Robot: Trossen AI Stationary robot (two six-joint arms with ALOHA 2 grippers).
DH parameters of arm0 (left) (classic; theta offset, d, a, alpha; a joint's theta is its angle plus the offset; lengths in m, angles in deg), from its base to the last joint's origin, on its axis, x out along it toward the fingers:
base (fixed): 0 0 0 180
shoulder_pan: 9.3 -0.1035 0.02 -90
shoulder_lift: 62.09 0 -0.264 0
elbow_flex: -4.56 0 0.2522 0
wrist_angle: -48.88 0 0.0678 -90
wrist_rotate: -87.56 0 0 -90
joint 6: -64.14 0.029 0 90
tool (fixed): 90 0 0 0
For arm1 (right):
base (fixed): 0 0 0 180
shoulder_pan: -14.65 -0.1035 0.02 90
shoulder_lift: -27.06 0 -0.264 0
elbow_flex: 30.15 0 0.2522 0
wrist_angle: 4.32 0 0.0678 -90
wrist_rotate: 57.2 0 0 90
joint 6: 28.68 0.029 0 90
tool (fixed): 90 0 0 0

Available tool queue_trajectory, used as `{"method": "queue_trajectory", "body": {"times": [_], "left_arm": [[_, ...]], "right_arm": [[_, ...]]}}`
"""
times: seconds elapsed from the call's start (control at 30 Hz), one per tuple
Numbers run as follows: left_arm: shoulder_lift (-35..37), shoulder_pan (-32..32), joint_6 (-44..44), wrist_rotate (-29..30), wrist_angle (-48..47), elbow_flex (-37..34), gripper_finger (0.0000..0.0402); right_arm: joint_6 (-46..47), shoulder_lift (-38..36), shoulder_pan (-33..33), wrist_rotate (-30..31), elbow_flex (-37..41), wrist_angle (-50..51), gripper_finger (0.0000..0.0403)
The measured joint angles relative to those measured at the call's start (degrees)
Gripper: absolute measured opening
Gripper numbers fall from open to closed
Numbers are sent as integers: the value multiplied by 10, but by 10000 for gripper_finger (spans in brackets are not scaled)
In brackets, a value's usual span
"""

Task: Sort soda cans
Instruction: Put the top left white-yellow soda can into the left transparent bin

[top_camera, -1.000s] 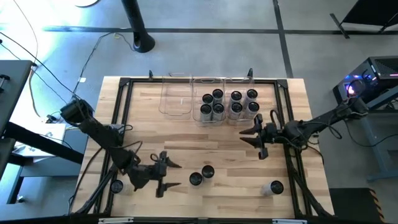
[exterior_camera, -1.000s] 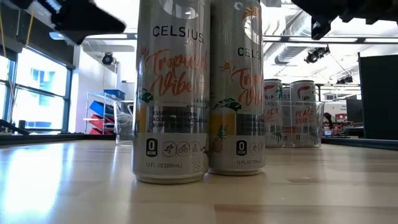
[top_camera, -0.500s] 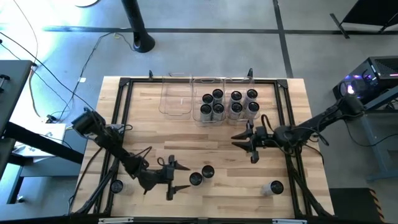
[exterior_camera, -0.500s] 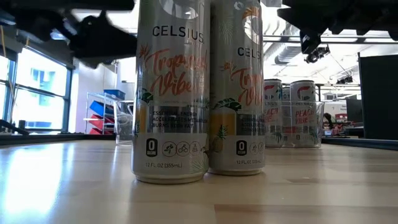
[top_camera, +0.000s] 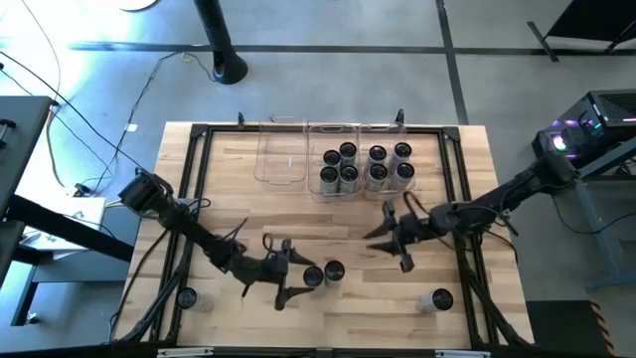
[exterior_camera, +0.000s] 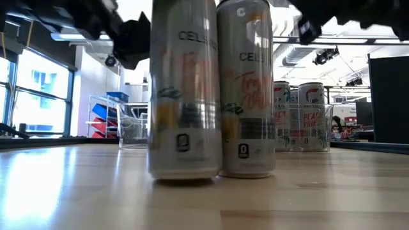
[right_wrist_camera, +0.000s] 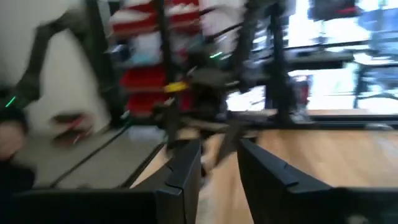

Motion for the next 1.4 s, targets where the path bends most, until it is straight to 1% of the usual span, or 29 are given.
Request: {"method": "queue_trajectory", "body": {"times": [0.1,0.2,0.37,0.47,0.63,0.73,0.97,1.03,1.1,1.17,1.3,1.37,1.4], "left_arm": [[0,-7,-23,4,-6,4,319],[-5,-14,-29,5,-4,15,319],[-19,-13,-21,5,-9,32,319],[-25,-13,-21,1,-9,37,319],[-25,-11,-34,1,-22,37,319],[-25,-11,-25,1,-24,37,310],[-23,-10,3,0,-27,37,250],[-16,-6,15,-8,-35,36,247],[3,-2,21,-17,-63,35,247],[38,3,22,-13,-118,35,247],[144,4,29,33,-275,35,247],[202,-3,61,51,-340,35,247],[232,-10,85,52,-356,35,247]], "right_arm": [[-9,31,0,-34,-38,50,119],[-11,66,0,-36,-78,117,153],[-22,113,0,-37,-138,208,224],[-26,127,-2,-37,-171,275,249],[-44,131,-11,-34,-219,335,255],[-65,128,-26,-34,-240,360,256],[-75,127,-58,-29,-283,418,256],[-67,127,-67,-14,-289,432,256],[-60,127,-77,13,-295,448,256],[-47,127,-87,39,-297,459,256],[-35,127,-103,69,-297,476,256],[-32,127,-109,77,-297,478,256],[-32,127,-112,81,-297,478,256]]}}
